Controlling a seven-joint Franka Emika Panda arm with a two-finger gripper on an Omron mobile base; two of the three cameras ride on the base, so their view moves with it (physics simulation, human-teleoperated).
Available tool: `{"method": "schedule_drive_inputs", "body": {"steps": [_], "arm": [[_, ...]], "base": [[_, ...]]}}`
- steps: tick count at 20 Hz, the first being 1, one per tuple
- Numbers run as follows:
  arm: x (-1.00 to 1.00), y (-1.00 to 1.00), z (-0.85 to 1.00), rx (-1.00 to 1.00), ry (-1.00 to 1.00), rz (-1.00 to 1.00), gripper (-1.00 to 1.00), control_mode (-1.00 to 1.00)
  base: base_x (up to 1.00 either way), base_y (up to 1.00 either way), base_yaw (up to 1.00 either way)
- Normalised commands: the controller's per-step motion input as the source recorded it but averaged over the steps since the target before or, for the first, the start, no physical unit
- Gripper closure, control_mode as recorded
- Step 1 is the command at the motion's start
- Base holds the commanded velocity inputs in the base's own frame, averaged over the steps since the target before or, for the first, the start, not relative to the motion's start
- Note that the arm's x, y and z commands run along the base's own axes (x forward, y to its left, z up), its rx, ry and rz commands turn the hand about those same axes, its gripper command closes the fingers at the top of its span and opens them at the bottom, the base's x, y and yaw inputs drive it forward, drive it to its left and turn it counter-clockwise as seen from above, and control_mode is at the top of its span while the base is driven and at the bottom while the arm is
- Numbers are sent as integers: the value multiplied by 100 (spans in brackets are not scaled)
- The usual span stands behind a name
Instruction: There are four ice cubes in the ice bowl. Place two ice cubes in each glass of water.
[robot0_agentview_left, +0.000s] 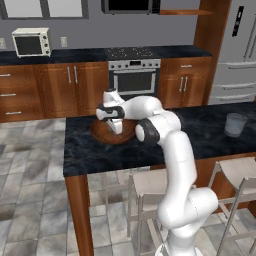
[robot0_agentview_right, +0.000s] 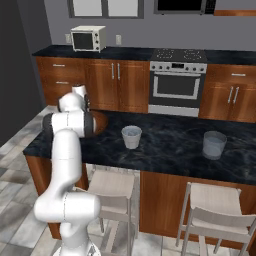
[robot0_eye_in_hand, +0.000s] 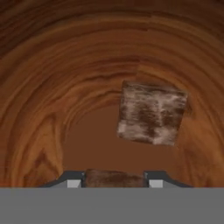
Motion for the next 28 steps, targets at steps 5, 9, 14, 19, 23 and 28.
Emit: {"method": "schedule_drive_inputs", "body": {"steps": [5,9,14,19,23,28], "arm": [[-64,0,16,0,-37,-7,100,-100],[-82,-4,14,0,-43,-7,100,-100],[-45,-24,68,0,-12,-5,100,-100],[-1,-16,100,0,12,-2,100,-100],[0,-28,99,-1,22,-1,100,-100],[-8,-76,74,-9,18,-5,100,-100]], "base": [[0,0,0],[0,0,0],[0,0,0],[0,0,0],[0,0,0],[0,0,0]]}}
